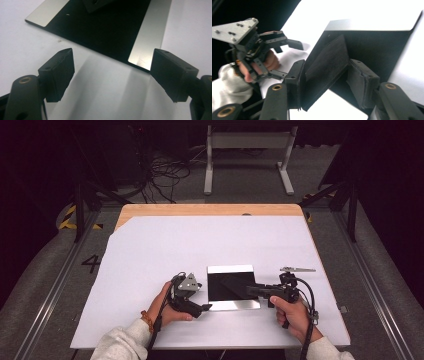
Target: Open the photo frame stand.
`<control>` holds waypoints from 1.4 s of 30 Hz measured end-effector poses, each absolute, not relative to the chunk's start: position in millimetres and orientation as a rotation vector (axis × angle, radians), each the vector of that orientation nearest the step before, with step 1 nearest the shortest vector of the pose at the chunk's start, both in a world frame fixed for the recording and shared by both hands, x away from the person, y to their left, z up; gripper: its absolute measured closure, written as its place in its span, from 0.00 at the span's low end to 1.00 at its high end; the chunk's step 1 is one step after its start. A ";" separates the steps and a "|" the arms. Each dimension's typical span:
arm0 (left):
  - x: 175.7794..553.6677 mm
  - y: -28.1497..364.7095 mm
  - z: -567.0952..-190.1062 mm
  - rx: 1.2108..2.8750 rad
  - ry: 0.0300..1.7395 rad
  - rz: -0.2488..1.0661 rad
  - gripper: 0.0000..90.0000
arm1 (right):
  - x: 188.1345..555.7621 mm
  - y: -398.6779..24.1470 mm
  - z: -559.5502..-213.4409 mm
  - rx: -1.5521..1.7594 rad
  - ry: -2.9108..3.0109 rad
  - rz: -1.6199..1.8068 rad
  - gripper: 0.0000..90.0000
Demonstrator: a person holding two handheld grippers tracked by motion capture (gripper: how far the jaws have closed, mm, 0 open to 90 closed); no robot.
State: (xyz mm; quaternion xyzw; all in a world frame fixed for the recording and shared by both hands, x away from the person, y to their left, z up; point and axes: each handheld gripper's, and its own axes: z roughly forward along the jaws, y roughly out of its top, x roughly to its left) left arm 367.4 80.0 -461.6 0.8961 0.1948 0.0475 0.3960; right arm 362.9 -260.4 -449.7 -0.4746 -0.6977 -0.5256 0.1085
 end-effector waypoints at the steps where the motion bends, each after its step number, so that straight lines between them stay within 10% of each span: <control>1: 367.4 79.4 -461.9 2.272 0.493 0.121 0.23 | 363.4 -258.8 -450.5 -1.357 -2.055 -1.552 0.56; 42: 390.9 62.1 -456.6 2.160 0.576 0.058 0.33 | 341.6 -248.3 -438.7 -0.996 -2.404 -1.676 0.72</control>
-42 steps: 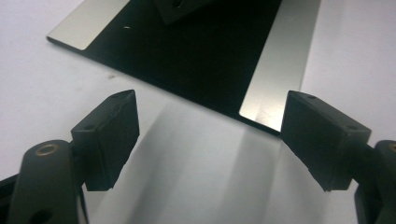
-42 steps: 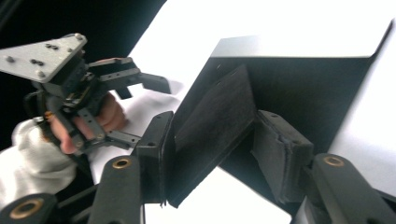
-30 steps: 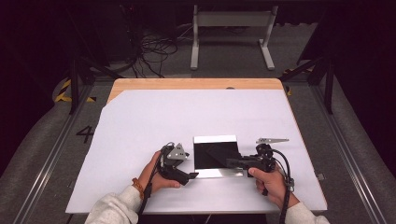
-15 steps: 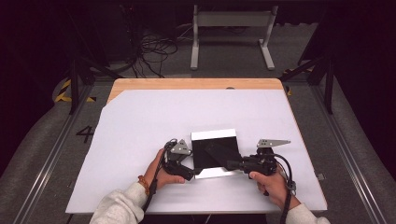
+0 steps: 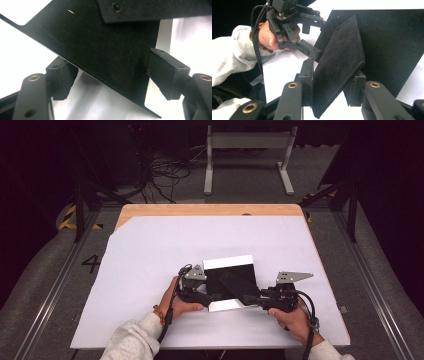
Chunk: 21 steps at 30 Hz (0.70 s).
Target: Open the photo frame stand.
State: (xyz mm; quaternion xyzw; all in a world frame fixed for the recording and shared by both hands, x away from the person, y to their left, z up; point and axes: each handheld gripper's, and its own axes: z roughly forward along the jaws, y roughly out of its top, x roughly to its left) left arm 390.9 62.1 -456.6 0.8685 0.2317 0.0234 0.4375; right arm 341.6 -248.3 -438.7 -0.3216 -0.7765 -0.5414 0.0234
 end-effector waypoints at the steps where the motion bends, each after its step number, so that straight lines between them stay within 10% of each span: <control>1: 391.5 63.4 -455.7 2.157 0.572 0.065 0.35 | 341.3 -248.2 -438.3 -0.994 -2.405 -1.678 0.72; 21: 394.1 88.6 -423.5 2.084 0.531 0.248 0.61 | 341.6 -236.9 -436.0 -0.975 -2.480 -1.721 0.76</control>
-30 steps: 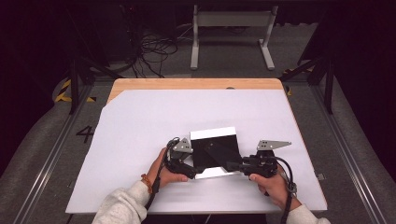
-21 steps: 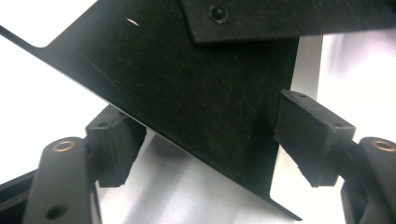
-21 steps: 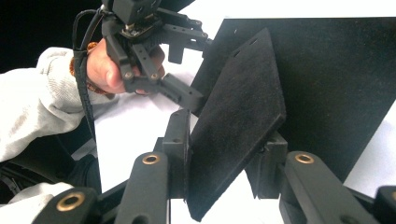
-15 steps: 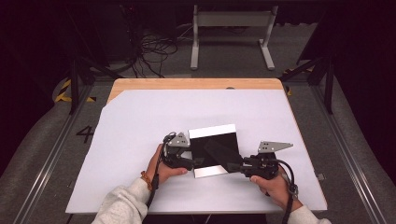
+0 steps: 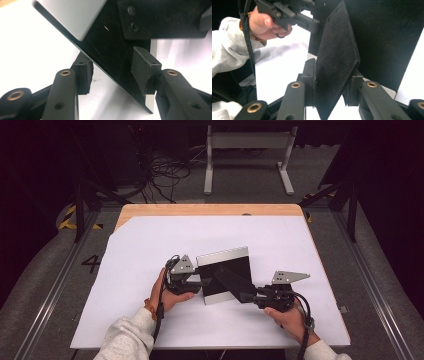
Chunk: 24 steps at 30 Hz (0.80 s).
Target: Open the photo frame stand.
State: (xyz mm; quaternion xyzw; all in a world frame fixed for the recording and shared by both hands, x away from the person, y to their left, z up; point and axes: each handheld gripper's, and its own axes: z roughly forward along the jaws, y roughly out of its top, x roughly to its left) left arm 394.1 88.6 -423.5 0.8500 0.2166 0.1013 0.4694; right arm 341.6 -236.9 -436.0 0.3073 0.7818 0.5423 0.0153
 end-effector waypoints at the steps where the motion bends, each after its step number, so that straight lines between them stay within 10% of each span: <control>1: 394.3 89.1 -422.2 2.077 0.528 0.248 0.62 | 341.5 -237.2 -436.3 0.957 2.437 1.684 0.76; 24: 375.8 79.0 -414.2 2.098 0.446 0.334 0.58 | 331.0 -222.5 -439.9 0.843 2.506 1.463 0.76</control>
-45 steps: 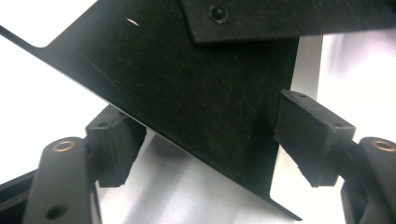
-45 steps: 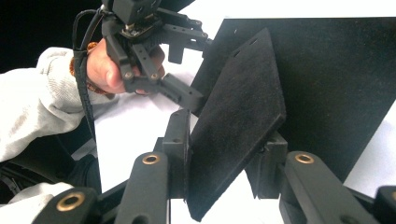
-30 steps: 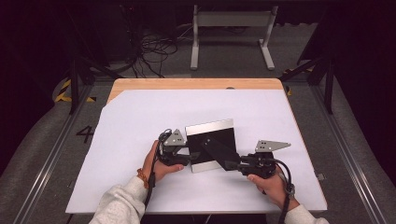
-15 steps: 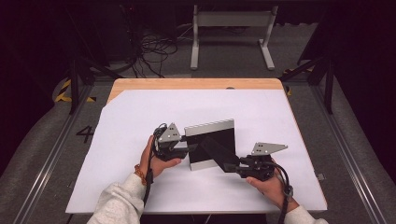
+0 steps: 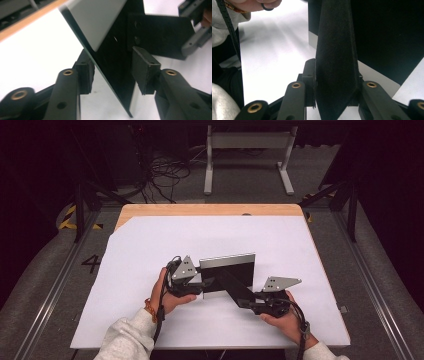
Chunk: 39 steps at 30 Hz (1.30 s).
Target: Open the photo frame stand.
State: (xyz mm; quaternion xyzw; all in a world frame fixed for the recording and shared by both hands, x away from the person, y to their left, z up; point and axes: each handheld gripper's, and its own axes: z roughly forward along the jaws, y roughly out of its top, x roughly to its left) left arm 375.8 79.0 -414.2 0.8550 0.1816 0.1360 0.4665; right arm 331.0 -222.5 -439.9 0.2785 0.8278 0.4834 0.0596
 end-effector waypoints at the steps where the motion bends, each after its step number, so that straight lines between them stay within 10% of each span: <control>1: 375.7 77.9 -417.4 2.116 0.442 0.332 0.55 | 330.4 -222.4 -440.0 0.837 2.510 1.455 0.76; 39: 388.6 69.1 -442.4 2.220 0.418 0.397 0.73 | 331.4 -212.2 -444.5 0.855 2.488 1.335 0.80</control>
